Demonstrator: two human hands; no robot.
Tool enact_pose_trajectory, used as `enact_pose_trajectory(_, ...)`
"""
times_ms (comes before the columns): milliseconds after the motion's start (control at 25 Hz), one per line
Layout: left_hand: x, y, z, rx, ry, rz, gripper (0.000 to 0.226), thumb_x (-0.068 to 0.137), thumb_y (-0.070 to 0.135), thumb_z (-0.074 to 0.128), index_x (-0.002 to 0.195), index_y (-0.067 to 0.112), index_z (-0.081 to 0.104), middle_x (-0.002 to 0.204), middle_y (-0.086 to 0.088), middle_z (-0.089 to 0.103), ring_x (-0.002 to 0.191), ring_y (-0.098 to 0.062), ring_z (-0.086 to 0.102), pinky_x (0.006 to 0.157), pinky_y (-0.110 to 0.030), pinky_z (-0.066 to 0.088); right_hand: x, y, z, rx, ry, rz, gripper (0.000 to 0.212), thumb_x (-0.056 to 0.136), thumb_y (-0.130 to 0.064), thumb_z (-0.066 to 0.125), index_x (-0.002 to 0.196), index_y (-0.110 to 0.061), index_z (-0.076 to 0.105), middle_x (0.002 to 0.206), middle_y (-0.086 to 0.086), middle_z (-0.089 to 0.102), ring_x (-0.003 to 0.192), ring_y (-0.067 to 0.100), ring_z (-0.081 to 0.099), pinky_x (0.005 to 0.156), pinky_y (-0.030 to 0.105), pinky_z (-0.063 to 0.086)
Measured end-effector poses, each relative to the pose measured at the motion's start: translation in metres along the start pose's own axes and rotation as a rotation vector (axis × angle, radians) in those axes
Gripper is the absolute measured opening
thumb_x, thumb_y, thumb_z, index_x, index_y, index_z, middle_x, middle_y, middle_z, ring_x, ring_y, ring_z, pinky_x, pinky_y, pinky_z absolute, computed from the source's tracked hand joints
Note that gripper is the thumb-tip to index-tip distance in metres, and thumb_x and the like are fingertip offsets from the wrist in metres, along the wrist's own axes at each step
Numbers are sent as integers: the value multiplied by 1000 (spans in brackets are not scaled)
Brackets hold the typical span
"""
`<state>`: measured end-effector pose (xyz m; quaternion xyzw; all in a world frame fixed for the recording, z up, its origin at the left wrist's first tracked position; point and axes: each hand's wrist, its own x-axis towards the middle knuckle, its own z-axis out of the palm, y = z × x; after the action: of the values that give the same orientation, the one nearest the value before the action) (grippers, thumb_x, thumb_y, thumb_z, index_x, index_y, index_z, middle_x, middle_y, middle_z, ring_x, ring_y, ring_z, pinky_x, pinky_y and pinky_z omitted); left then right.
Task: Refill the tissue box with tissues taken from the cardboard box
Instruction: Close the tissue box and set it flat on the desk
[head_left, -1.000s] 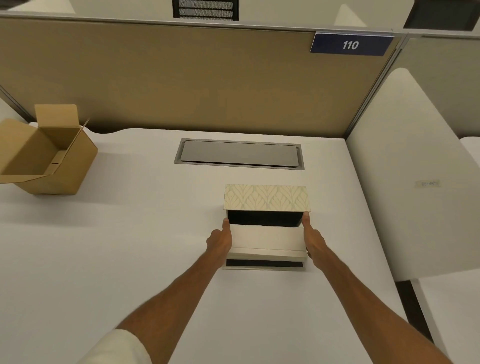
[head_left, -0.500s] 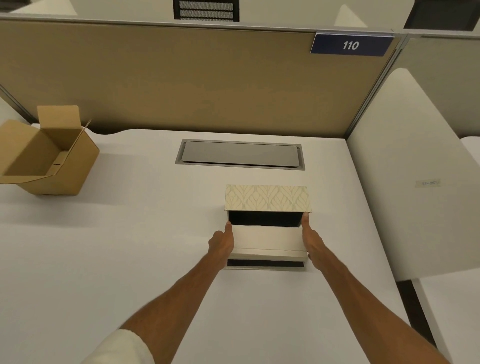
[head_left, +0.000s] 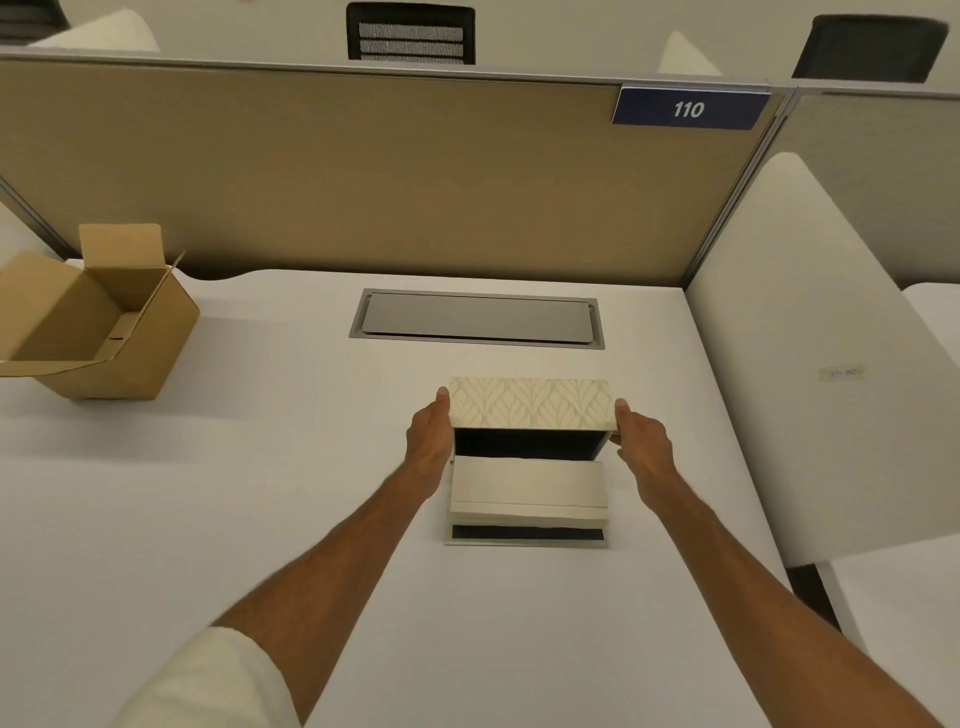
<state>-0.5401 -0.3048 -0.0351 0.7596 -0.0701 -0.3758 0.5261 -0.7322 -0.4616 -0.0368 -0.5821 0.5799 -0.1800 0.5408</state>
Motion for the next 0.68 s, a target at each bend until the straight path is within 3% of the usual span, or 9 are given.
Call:
enact_pose_trajectory(120, -3, -3, -2, -5, 41, -12, 50, 101, 43, 26, 128, 10, 52, 128, -9, 56, 117, -26, 54, 91, -30, 39, -5, 5, 0, -66, 70, -49, 40, 98, -36, 47, 95, 1, 60, 97, 19, 65, 93, 34, 63, 75, 34, 50)
enact_pose_trajectory(200, -7, -7, -4, -25, 88, -28, 45, 101, 43, 28, 111, 9, 57, 114, -8, 59, 105, -25, 56, 87, -32, 40, -11, 7, -2, -100, 93, -49, 37, 96, -35, 52, 87, 0, 59, 79, 11, 60, 80, 28, 58, 60, 27, 42)
enact_pose_trajectory(280, -14, -12, -4, -54, 125, -50, 46, 101, 42, 29, 101, 7, 59, 106, -9, 61, 97, -23, 55, 83, -33, 38, -17, 10, -4, -106, 95, -30, 34, 94, -36, 54, 83, -4, 57, 71, 3, 54, 70, 19, 51, 56, 25, 38)
enact_pose_trajectory(440, -31, -21, 0, -136, 166, -144, 49, 101, 39, 30, 111, 3, 62, 113, -8, 62, 106, -25, 54, 88, -33, 35, -29, 15, -6, -120, 91, 38, 42, 93, -44, 53, 68, -10, 47, 67, 3, 47, 60, 14, 43, 62, 31, 39)
enact_pose_trajectory(560, -43, -21, 3, -282, 242, -282, 41, 100, 37, 33, 99, 8, 61, 104, -5, 53, 96, -21, 44, 85, -34, 31, -39, 19, -6, -42, 60, 154, 48, 90, -51, 53, 71, -8, 45, 82, 10, 50, 78, 25, 48, 78, 46, 51)
enact_pose_trajectory(680, -52, -21, 1, -479, 190, -460, 45, 97, 46, 40, 108, 8, 61, 115, -10, 51, 103, -29, 45, 99, -43, 38, -49, 23, -7, 138, -1, 310, 67, 85, -58, 56, 119, -1, 51, 121, 15, 49, 116, 40, 49, 91, 59, 46)
